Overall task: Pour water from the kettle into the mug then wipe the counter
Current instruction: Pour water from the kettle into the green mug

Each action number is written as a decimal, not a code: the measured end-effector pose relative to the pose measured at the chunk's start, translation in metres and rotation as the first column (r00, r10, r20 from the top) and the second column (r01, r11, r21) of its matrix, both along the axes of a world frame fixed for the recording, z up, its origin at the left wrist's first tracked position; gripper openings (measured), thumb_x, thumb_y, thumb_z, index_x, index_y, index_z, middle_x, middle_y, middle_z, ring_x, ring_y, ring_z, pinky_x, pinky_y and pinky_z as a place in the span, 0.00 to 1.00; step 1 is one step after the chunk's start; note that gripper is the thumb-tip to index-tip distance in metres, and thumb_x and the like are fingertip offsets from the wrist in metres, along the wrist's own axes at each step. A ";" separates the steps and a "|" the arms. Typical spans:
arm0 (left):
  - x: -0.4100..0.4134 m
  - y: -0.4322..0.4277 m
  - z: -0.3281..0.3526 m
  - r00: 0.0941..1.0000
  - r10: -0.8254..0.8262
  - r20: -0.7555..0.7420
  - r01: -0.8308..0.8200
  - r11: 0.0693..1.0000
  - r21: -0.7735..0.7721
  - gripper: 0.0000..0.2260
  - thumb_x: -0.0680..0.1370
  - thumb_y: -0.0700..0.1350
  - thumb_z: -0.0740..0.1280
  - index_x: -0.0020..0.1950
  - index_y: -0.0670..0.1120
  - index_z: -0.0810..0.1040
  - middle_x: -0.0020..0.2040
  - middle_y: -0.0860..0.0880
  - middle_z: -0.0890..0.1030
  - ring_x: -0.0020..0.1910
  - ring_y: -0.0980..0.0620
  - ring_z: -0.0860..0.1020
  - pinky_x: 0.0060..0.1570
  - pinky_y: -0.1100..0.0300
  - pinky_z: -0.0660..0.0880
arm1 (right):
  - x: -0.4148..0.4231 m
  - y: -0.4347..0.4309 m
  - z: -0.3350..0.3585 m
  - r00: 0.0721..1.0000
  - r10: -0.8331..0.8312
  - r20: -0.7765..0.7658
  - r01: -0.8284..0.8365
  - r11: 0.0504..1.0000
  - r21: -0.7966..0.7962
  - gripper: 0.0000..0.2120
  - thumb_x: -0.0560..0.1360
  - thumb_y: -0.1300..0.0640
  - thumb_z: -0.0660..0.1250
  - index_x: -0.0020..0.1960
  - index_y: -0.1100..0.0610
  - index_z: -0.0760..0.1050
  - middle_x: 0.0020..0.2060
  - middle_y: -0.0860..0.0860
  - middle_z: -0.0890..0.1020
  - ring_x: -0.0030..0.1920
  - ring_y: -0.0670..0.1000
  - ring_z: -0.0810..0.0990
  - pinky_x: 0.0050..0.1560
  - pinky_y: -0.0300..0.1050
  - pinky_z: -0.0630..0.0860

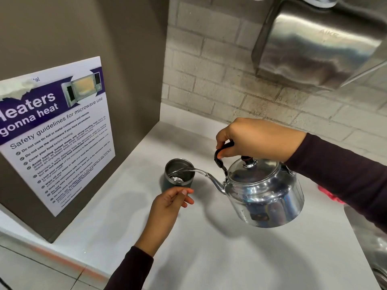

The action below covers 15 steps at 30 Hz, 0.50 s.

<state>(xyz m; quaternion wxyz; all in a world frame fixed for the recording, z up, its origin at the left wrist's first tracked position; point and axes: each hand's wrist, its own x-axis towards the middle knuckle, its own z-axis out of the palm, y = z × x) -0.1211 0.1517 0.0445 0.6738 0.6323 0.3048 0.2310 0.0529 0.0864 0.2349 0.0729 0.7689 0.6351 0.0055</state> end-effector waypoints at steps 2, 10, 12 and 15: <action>0.000 -0.001 0.001 1.000 -0.001 0.000 0.001 1.000 0.001 0.10 0.78 0.45 0.61 0.43 0.55 0.82 0.34 0.57 0.84 0.34 0.64 0.78 0.47 0.58 0.74 | 0.000 -0.001 0.000 1.000 -0.001 0.005 0.001 1.000 -0.002 0.06 0.71 0.45 0.70 0.43 0.47 0.80 0.25 0.38 0.71 0.23 0.39 0.69 0.23 0.37 0.60; 0.001 -0.002 -0.002 1.000 0.003 -0.004 -0.003 1.000 -0.016 0.11 0.78 0.45 0.61 0.43 0.55 0.82 0.34 0.57 0.84 0.34 0.63 0.78 0.44 0.60 0.73 | 0.003 -0.002 0.002 1.000 -0.013 0.006 0.013 1.000 -0.018 0.07 0.71 0.45 0.70 0.44 0.48 0.80 0.25 0.42 0.72 0.25 0.41 0.69 0.24 0.39 0.62; 0.002 -0.003 -0.003 1.000 0.000 -0.005 0.000 1.000 -0.015 0.11 0.78 0.45 0.61 0.43 0.55 0.82 0.34 0.57 0.84 0.34 0.63 0.77 0.44 0.60 0.73 | 0.004 -0.002 0.002 1.000 -0.018 0.017 0.018 1.000 -0.021 0.07 0.71 0.45 0.70 0.44 0.48 0.80 0.27 0.41 0.73 0.25 0.40 0.69 0.24 0.39 0.61; 0.003 -0.004 -0.005 1.000 0.002 -0.006 -0.002 1.000 -0.010 0.11 0.78 0.45 0.61 0.43 0.55 0.82 0.35 0.57 0.84 0.35 0.63 0.77 0.42 0.64 0.73 | 0.006 -0.003 0.002 1.000 -0.011 0.022 0.012 1.000 -0.011 0.08 0.71 0.44 0.69 0.44 0.48 0.80 0.28 0.41 0.73 0.24 0.40 0.69 0.23 0.38 0.59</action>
